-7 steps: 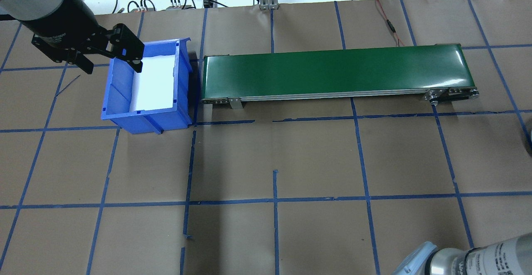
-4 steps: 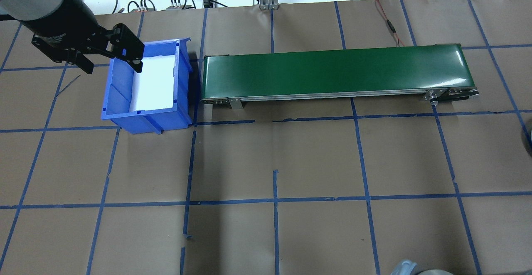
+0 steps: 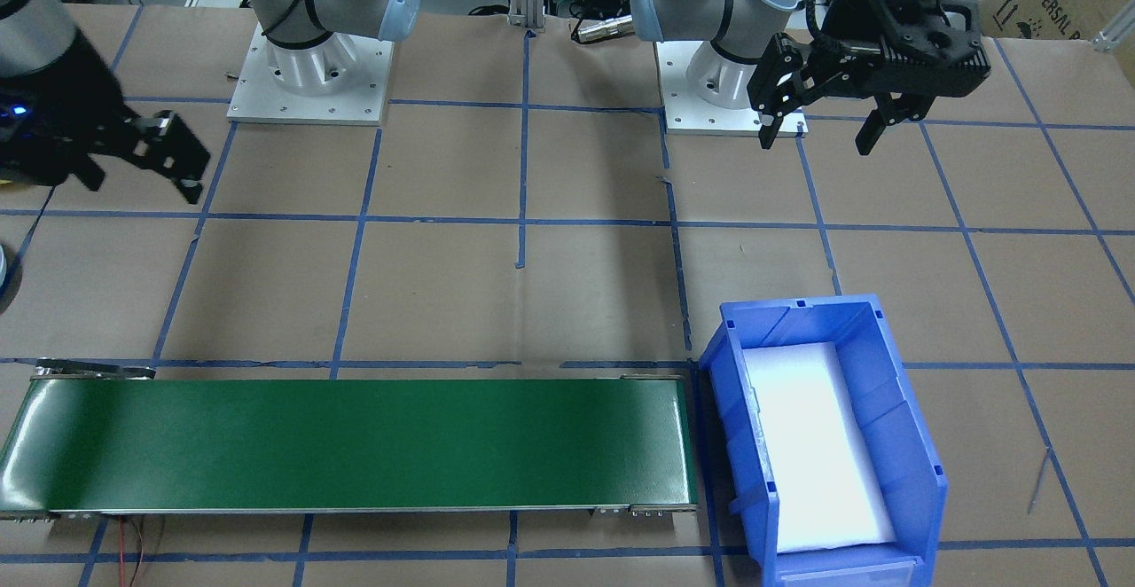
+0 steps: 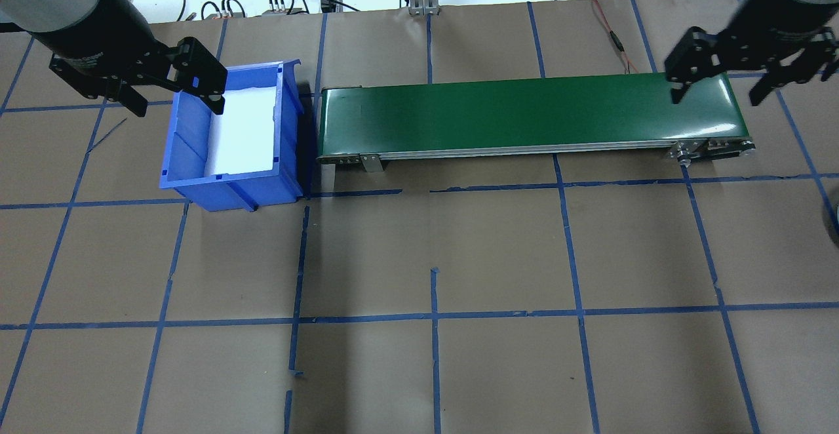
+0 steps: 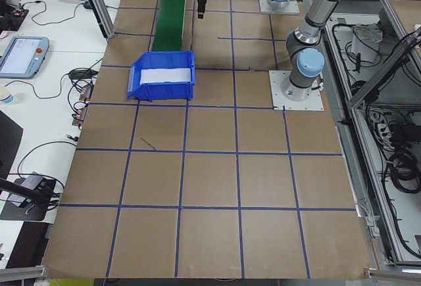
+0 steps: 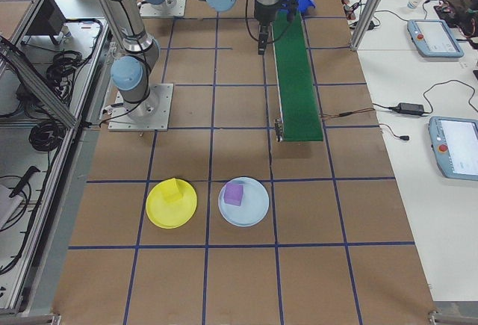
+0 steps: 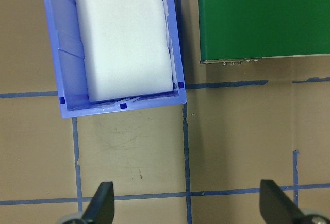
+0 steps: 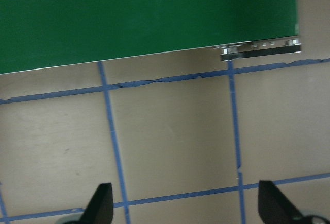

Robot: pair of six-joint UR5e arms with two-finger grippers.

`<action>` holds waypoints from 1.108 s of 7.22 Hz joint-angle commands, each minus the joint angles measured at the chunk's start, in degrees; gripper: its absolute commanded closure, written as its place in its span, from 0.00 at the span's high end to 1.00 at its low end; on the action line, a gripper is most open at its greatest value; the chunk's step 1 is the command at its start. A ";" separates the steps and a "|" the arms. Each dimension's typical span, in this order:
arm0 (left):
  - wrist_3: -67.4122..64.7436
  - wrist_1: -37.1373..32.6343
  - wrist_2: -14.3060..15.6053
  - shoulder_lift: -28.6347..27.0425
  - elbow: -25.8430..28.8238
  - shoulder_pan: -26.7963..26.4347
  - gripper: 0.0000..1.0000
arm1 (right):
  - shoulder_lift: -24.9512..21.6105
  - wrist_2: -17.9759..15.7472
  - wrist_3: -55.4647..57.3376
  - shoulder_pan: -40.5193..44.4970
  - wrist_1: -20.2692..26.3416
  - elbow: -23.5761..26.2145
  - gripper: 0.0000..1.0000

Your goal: Move block left to right into plate

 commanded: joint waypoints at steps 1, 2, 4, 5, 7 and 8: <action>0.00 0.00 0.00 0.00 0.00 0.00 1.00 | 0.07 3.75 8.63 7.19 0.72 -1.48 1.00; 0.00 0.00 0.00 0.00 0.00 0.00 1.00 | 0.33 5.95 8.64 7.38 1.50 -3.05 1.00; 0.00 0.00 0.00 0.00 0.00 0.00 1.00 | 0.42 2.56 8.38 7.20 4.49 -3.59 1.00; 0.00 0.00 0.00 0.00 0.00 0.00 1.00 | 0.42 2.55 8.38 7.29 4.50 -3.59 1.00; 0.00 0.00 0.00 0.00 0.00 0.00 1.00 | 0.42 2.46 8.38 6.94 4.58 -3.33 1.00; 0.00 0.00 0.00 0.00 0.00 0.00 1.00 | 0.42 2.37 8.38 6.85 4.58 -3.33 1.00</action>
